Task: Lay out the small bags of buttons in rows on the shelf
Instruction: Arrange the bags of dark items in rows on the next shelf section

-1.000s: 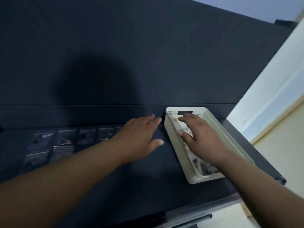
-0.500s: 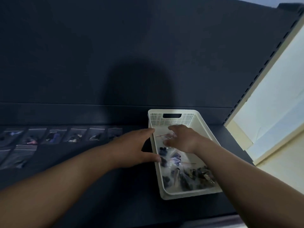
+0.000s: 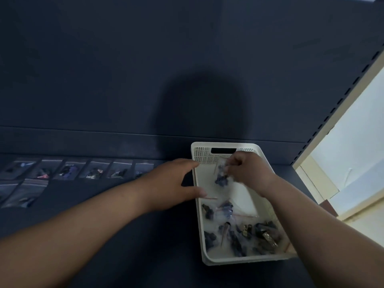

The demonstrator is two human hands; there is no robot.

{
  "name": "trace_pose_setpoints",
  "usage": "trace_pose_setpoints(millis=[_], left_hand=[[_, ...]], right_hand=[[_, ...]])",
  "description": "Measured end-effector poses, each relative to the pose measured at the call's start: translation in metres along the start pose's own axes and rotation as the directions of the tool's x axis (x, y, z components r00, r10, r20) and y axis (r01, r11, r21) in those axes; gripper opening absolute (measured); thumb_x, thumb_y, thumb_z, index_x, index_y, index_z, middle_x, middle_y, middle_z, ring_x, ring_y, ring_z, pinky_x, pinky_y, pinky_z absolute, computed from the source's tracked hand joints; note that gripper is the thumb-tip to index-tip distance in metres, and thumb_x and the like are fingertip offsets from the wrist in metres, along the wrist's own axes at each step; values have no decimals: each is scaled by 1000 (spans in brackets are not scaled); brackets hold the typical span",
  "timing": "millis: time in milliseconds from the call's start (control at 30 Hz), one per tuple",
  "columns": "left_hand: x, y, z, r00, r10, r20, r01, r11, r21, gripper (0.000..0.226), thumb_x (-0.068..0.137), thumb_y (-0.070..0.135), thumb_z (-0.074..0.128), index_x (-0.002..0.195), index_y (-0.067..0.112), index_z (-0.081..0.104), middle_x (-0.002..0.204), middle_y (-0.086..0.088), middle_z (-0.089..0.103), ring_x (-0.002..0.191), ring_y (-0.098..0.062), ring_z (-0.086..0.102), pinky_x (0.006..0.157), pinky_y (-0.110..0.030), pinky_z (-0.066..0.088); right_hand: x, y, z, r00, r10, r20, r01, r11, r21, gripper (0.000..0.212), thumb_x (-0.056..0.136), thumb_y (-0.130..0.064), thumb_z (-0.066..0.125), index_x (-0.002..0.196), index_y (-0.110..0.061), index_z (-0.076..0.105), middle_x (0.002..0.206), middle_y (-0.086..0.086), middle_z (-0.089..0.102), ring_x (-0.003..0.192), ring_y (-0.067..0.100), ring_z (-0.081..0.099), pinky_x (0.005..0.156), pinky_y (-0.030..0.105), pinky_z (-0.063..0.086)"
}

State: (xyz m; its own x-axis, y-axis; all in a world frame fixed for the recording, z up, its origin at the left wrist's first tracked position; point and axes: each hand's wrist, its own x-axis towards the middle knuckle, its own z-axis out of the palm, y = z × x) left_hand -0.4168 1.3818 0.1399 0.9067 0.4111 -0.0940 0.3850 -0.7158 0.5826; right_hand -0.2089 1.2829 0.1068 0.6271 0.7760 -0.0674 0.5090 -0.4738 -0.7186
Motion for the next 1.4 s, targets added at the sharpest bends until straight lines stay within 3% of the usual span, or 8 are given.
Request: trace_pose_setpoints(millis=[200,367,500,733,900,1000,1200,1400], left_hand=[[7,10,-5,994,-29,-103,15,991,-137,63,85,45,62,141,26,39,143,9,41,129,-3,39,98,-12,26],[5,15,-4,991,-66,-114,27,949,-315,61,84,39,66,138,24,43,139,10,48,121,-2,45,100,-20,35],[-2,21,-11,985,-149,-87,80,839,-538,63,81,39,71,136,23,44,128,6,55,112,-9,56,96,-27,45],[-35,5,-37,979,-196,48,152,559,-815,23,88,28,63,105,13,60,92,-9,71,71,-17,66,63,-27,54],[-66,-41,-56,968,-238,84,196,499,-845,17,86,25,66,98,12,62,85,-9,70,73,-19,65,58,-25,53],[-88,-76,-66,954,-288,85,224,494,-840,4,89,8,60,91,12,61,80,-10,67,64,-15,63,54,-24,52],[-128,-139,-90,923,-374,96,278,472,-836,12,89,1,54,88,10,62,74,-11,63,58,-15,57,47,-20,49],[-158,-182,-104,889,-441,124,323,411,-853,13,88,2,58,79,11,59,70,-9,59,54,-13,53,47,-20,48]], right_hand=[[-13,-12,-16,1000,19,9,-20,991,135,16,81,-12,70,69,-10,60,65,1,55,60,15,47,45,16,38],[-28,-35,-24,998,28,58,-45,949,313,16,87,-11,64,74,-9,56,72,10,58,67,20,52,61,30,45],[-43,-69,-26,992,-44,122,-14,899,437,20,88,-12,64,72,-16,52,66,3,59,60,14,53,57,26,46],[-62,-119,11,977,-113,182,-8,830,557,23,83,-5,66,73,-18,50,65,1,54,53,10,50,48,20,40],[-66,-147,63,957,-81,280,-123,757,642,13,83,-6,66,85,-14,56,79,10,57,67,18,54,61,29,43],[-70,-167,101,935,-37,352,-229,693,684,9,92,-13,55,84,-15,59,71,4,60,58,11,55,52,21,44],[-76,-205,165,912,-12,409,-332,564,756,14,92,-3,50,95,-9,62,73,7,63,59,13,58,53,23,49],[-73,-228,203,923,73,379,-348,582,735,15,89,2,52,89,-11,59,69,5,64,51,12,59,49,22,50]])
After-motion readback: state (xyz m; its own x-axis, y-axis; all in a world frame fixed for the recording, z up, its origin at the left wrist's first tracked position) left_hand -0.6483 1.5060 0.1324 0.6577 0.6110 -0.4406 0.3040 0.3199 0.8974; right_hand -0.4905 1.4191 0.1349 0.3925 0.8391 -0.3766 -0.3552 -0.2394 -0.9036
